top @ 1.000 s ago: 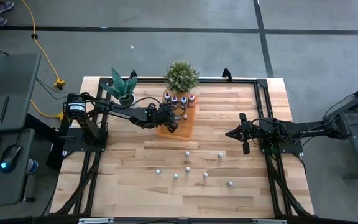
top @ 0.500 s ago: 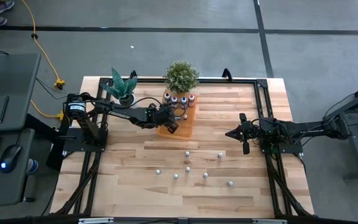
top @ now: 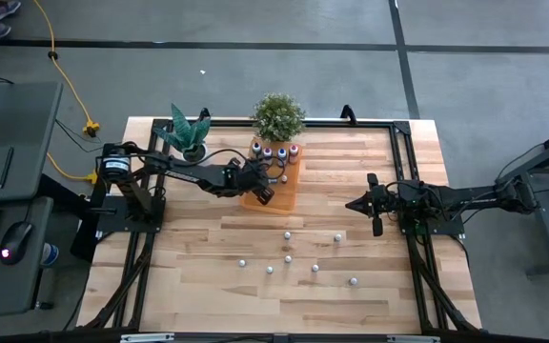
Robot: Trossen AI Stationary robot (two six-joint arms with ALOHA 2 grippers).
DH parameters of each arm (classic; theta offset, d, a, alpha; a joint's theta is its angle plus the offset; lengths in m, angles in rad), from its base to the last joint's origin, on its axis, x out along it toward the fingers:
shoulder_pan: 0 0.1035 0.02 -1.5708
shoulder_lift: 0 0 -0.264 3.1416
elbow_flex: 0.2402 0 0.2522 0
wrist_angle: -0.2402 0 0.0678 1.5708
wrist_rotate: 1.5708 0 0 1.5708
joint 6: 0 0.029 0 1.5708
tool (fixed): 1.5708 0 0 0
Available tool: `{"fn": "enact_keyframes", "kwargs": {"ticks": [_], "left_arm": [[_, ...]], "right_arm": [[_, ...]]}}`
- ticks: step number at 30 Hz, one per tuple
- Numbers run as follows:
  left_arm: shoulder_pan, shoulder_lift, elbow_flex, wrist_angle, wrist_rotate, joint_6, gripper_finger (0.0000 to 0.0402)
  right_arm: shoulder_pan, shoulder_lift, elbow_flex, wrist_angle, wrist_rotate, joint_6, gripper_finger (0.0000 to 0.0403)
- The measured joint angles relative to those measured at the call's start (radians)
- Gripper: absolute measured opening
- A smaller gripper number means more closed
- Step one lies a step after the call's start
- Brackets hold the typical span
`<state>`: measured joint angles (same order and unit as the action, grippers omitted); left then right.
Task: Pick & Place food coloring
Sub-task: Put the right small black food coloring bottle into the orange bin
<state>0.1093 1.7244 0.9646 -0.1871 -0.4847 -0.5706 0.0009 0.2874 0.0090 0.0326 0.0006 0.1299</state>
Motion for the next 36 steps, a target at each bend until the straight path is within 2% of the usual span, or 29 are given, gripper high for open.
{"fn": "enact_keyframes", "kwargs": {"ticks": [10,17,22,25,28,36], "left_arm": [[-0.02,-0.122,0.0,0.016,-0.073,0.101,0.0157],[-0.046,-0.217,0.003,0.203,-0.032,0.252,0.0157],[-0.085,-0.236,0.026,0.366,0.056,0.371,0.0157],[-0.1,-0.235,0.077,0.401,0.177,0.45,0.0157],[-0.105,-0.214,0.143,0.404,0.301,0.53,0.0157],[-0.111,-0.15,0.283,0.331,0.472,0.598,0.0157]], "right_arm": [[0.0,0.0,0.0,0.0,0.0,0.0,0.0],[0.0,0.0,0.0,0.0,0.0,0.0,0.0],[0.0,0.0,0.0,0.0,0.0,0.0,0.0],[0.0,0.0,0.0,-0.001,0.0,0.0,0.0],[0.0,0.0,0.0,-0.002,0.0,0.0,0.0],[0.0,0.001,0.0,-0.004,-0.001,0.0,0.0]]}}
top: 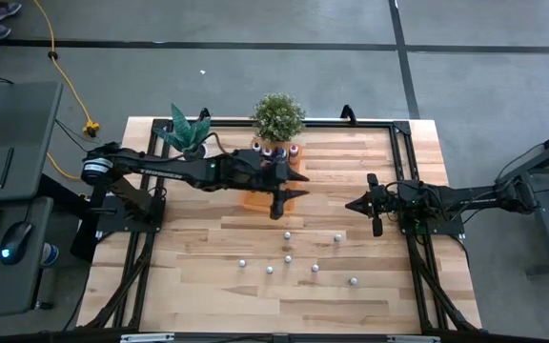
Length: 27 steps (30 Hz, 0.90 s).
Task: Pick & Place food coloring
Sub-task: Put the right small black food coloring bottle into the orange bin
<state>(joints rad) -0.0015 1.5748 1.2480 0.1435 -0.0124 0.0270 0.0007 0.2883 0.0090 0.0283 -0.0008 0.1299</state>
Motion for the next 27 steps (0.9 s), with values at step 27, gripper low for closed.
{"fn": "enact_keyframes", "kwargs": {"ticks": [27], "left_arm": [[-0.132,0.378,0.24,-0.121,0.144,0.096,0.0157]], "right_arm": [[0.0,-0.001,0.0,-0.001,0.001,0.0,0.0]]}}
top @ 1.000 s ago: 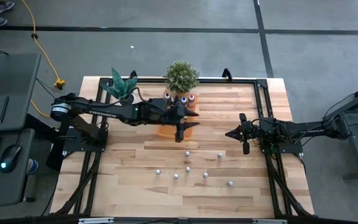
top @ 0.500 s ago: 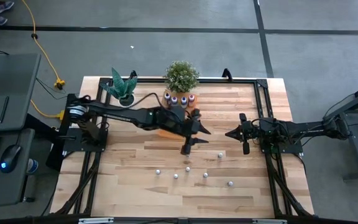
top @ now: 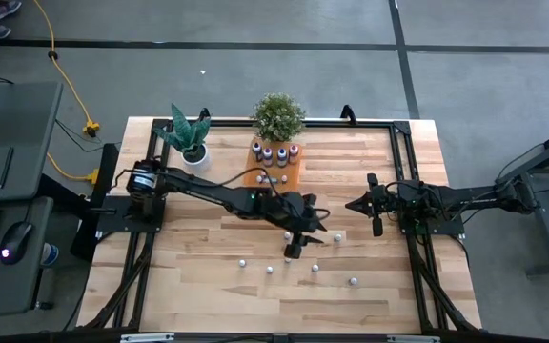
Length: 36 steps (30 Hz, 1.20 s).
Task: Pick & Place food coloring
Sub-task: Put the right small black food coloring bottle into the orange bin
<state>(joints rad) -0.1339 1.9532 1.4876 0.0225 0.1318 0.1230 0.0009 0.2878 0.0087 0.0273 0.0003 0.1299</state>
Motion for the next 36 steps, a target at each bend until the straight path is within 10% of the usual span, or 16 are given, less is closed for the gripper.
{"fn": "enact_keyframes", "kwargs": {"ticks": [23,36], "left_arm": [[-0.01,0.366,0.49,-0.366,-0.115,-0.052,0.0157],[-0.009,0.45,0.543,-0.403,-0.252,-0.072,0.0157]], "right_arm": [[0.0,-0.001,0.0,0.0,0.0,0.0,0.0],[0.0,0.0,0.0,0.004,0.001,0.0,0.0]]}}
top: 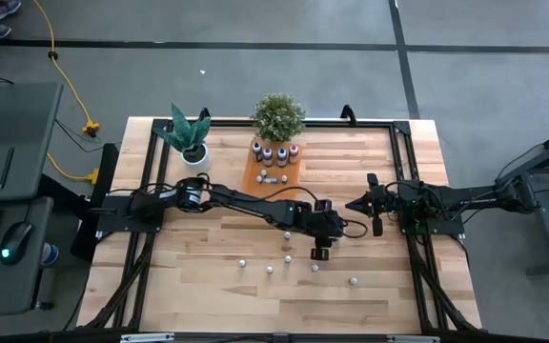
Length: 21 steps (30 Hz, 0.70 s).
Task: Pick & Place food coloring
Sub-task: Put the right small black food coloring bottle into the orange bin
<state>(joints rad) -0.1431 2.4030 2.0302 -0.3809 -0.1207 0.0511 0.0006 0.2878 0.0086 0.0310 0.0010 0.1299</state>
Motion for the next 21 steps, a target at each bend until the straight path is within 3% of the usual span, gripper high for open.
{"fn": "enact_keyframes", "kwargs": {"ticks": [21], "left_arm": [[0.019,0.039,0.001,0.057,0.062,-0.004,0.0157]], "right_arm": [[0.0,0.0,0.0,-0.003,0.0,0.0,0.0]]}}
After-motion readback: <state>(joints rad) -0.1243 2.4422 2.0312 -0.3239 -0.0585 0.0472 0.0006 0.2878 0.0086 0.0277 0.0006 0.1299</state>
